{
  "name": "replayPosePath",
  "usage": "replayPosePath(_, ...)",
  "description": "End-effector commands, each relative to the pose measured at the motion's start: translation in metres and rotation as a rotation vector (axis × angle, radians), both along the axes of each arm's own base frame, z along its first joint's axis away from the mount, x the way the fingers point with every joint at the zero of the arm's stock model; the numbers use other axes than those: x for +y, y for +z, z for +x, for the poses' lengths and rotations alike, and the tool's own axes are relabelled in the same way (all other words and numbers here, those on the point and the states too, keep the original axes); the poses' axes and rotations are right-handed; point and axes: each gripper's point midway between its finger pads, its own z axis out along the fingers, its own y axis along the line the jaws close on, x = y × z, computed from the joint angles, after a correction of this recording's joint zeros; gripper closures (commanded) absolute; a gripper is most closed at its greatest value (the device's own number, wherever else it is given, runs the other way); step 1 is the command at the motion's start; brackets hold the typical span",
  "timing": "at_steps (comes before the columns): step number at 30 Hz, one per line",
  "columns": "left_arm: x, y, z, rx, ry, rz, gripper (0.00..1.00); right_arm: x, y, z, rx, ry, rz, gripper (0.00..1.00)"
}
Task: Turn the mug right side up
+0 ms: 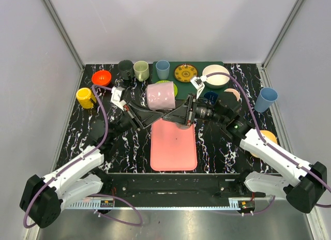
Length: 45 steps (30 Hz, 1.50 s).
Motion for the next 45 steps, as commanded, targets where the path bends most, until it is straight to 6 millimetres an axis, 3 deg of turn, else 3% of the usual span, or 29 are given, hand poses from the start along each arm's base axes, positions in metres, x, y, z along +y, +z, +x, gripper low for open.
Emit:
replayPosePath(1, -0.01, 0.003, -0.029, -0.128, -0.099, 0.048, 0.9, -0.01, 0.031, 0.007, -0.083, -0.099, 0.048, 1.0)
replayPosePath(3, -0.008, -0.002, -0.023, -0.123, -0.055, 0.068, 0.74, -0.019, 0.025, 0.009, -0.082, -0.153, -0.003, 1.0)
replayPosePath(4, -0.005, -0.001, -0.024, -0.129, -0.036, 0.063, 0.6, -0.025, 0.026, 0.015, -0.11, -0.206, -0.02, 1.0)
replayPosePath(6, 0.0, -0.001, -0.018, -0.133, 0.028, 0.057, 0.47, -0.035, 0.022, 0.016, -0.109, -0.251, -0.062, 1.0)
replayPosePath(11, 0.015, 0.004, -0.009, -0.155, 0.157, 0.038, 0.35, -0.055, 0.009, 0.022, -0.097, -0.359, -0.155, 1.0)
replayPosePath(16, 0.021, -0.005, 0.002, -0.129, 0.234, 0.077, 0.32, -0.101, -0.004, 0.046, -0.084, -0.627, -0.301, 1.0)
replayPosePath(17, 0.024, -0.007, 0.008, -0.112, 0.27, 0.081, 0.32, -0.116, -0.024, 0.048, -0.038, -0.686, -0.397, 1.0)
replayPosePath(18, 0.025, -0.015, 0.013, -0.088, 0.293, 0.112, 0.32, -0.141, -0.034, 0.063, -0.017, -0.834, -0.47, 1.0)
replayPosePath(19, 0.029, -0.015, 0.014, -0.083, 0.317, 0.114, 0.32, -0.156, -0.037, 0.067, -0.008, -0.901, -0.52, 1.0)
replayPosePath(20, 0.034, -0.017, 0.022, -0.065, 0.366, 0.117, 0.32, -0.175, -0.055, 0.066, 0.029, -0.96, -0.614, 1.0)
replayPosePath(23, 0.051, -0.028, 0.036, -0.003, 0.492, 0.152, 0.31, -0.219, -0.075, 0.073, 0.082, -1.131, -0.724, 1.0)
replayPosePath(24, 0.056, -0.039, 0.041, 0.032, 0.525, 0.185, 0.3, -0.226, -0.08, 0.075, 0.11, -1.156, -0.734, 1.0)
replayPosePath(26, 0.069, -0.04, 0.046, 0.06, 0.599, 0.184, 0.28, -0.246, -0.093, 0.08, 0.171, -1.216, -0.77, 1.0)
replayPosePath(32, 0.09, -0.057, 0.057, 0.162, 0.716, 0.262, 0.26, -0.282, -0.132, 0.093, 0.389, -1.326, -0.806, 1.0)
replayPosePath(39, 0.095, -0.099, 0.068, 0.326, 0.769, 0.42, 0.27, -0.315, -0.2, 0.116, 0.668, -1.393, -0.832, 1.0)
replayPosePath(45, 0.093, -0.121, 0.068, 0.387, 0.754, 0.457, 0.32, -0.336, -0.219, 0.144, 0.689, -1.458, -0.896, 1.0)
